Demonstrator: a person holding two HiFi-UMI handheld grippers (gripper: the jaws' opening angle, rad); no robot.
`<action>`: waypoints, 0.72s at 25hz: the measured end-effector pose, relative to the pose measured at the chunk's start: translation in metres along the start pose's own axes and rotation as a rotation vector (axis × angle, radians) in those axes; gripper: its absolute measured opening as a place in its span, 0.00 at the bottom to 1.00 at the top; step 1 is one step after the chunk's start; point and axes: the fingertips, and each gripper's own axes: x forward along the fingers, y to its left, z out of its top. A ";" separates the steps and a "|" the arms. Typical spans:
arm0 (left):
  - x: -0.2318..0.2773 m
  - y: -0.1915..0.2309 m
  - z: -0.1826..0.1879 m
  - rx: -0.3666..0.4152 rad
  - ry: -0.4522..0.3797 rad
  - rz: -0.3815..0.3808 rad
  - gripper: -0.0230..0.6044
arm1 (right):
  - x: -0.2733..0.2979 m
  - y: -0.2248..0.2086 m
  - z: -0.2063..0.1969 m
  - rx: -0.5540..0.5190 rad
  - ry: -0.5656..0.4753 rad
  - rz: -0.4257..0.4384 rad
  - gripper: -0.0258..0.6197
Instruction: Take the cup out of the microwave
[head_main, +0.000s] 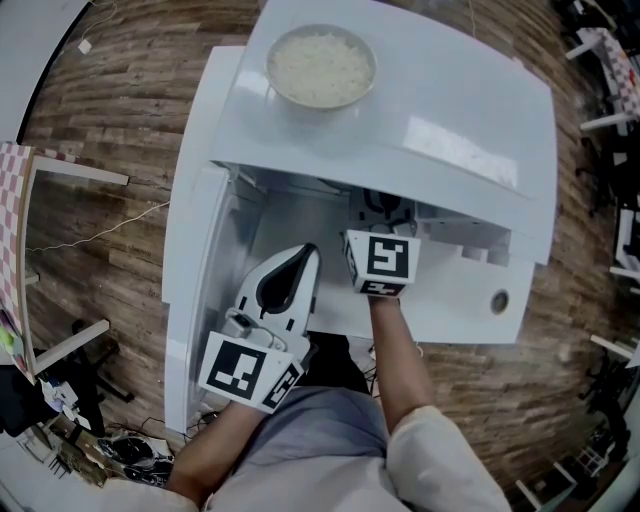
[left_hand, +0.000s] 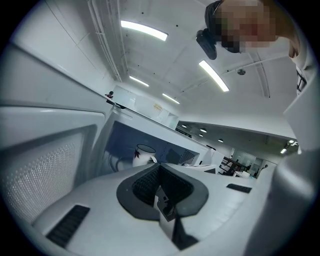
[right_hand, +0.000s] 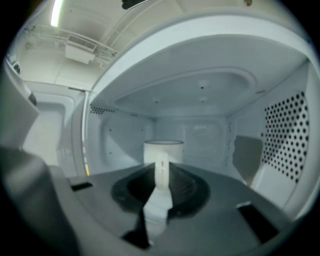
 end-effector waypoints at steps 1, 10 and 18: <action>0.000 -0.002 -0.001 0.004 0.003 -0.005 0.06 | -0.001 -0.001 0.000 0.000 0.000 -0.002 0.15; 0.001 -0.009 -0.001 0.012 -0.001 -0.008 0.06 | -0.025 -0.008 0.002 0.008 0.028 -0.018 0.15; 0.000 -0.015 -0.003 0.021 -0.002 -0.005 0.06 | -0.045 -0.006 -0.003 0.014 -0.003 0.004 0.15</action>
